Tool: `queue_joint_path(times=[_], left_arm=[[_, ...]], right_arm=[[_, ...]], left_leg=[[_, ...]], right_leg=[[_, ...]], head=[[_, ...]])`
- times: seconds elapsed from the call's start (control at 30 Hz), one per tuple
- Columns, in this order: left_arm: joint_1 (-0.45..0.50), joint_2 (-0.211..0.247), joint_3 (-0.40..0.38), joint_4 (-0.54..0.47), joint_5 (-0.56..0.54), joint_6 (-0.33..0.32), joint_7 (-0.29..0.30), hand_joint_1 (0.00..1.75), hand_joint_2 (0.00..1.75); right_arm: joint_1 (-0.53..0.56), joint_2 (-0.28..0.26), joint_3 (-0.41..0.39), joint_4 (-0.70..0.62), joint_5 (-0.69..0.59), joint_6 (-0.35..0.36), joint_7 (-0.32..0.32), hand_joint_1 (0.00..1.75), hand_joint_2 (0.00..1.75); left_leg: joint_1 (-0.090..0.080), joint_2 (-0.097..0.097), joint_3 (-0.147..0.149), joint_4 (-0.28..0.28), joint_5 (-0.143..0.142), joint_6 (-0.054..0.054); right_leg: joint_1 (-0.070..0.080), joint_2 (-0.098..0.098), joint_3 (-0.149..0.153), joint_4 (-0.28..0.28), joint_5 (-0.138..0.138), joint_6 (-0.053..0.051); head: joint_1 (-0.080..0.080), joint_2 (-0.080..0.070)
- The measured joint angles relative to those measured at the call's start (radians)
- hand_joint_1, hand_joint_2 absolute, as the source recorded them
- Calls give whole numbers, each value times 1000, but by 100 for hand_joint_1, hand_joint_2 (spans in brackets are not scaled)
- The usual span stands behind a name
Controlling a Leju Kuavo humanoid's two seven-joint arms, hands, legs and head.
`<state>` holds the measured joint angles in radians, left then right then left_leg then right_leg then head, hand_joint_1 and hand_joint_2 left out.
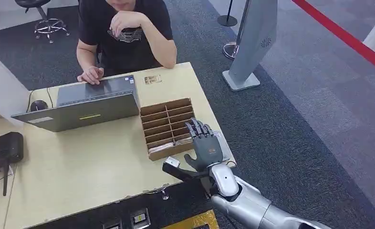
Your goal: Pass the card to the sensor for recognition and then transmit it.
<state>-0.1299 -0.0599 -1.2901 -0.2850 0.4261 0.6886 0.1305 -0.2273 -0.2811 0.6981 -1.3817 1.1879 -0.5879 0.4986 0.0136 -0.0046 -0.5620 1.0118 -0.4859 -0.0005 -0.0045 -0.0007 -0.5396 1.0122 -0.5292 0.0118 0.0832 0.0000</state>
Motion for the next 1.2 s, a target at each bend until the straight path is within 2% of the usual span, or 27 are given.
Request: queue_joint_path(times=[0.1, 0.17, 0.57, 0.73, 0.77, 0.87, 0.9, 1.2], left_arm=[[0, 0, 0, 0, 0, 0, 0, 0, 0], [0, 0, 0, 0, 0, 0, 0, 0, 0], [0, 0, 0, 0, 0, 2, 0, 0, 0], [0, 0, 0, 0, 0, 2, 0, 0, 0], [0, 0, 0, 0, 0, 2, 0, 0, 0], [0, 0, 0, 0, 0, 2, 0, 0, 0], [0, 0, 0, 0, 0, 2, 0, 0, 0], [0, 0, 0, 0, 1, 3, 0, 0, 0]], right_arm=[[0, 0, 0, 0, 2, 0, 2, 16, 175], [0, 0, 0, 0, 5, 0, 3, 24, 175], [0, 0, 0, 0, 7, 5, 3, 31, 175], [0, 0, 0, 0, 8, 5, 3, 45, 175], [0, 0, 0, 0, 8, 5, 3, 61, 175], [0, 0, 0, 0, 9, 5, 3, 65, 175], [0, 0, 0, 0, 10, 5, 3, 75, 175], [0, 0, 0, 0, 13, 7, 5, 73, 175]], left_leg=[[0, 0, 0, 0, 0, 0], [0, 0, 0, 0, 0, 0], [0, 0, 0, 0, 0, 0], [0, 0, 0, 0, 0, 0], [0, 0, 0, 0, 0, 0], [0, 0, 0, 0, 0, 0], [0, 0, 0, 0, 0, 0], [0, 0, 0, 0, 0, 0]], right_leg=[[0, 0, 0, 0, 0, 0], [0, 0, 0, 0, 0, 0], [0, 0, 0, 0, 0, 0], [0, 0, 0, 0, 0, 0], [0, 0, 0, 0, 0, 0], [0, 0, 0, 0, 0, 0], [0, 0, 0, 0, 0, 0], [0, 0, 0, 0, 0, 0]], head=[[0, 0], [0, 0], [0, 0], [0, 0], [0, 0], [0, 0], [0, 0], [0, 0]])
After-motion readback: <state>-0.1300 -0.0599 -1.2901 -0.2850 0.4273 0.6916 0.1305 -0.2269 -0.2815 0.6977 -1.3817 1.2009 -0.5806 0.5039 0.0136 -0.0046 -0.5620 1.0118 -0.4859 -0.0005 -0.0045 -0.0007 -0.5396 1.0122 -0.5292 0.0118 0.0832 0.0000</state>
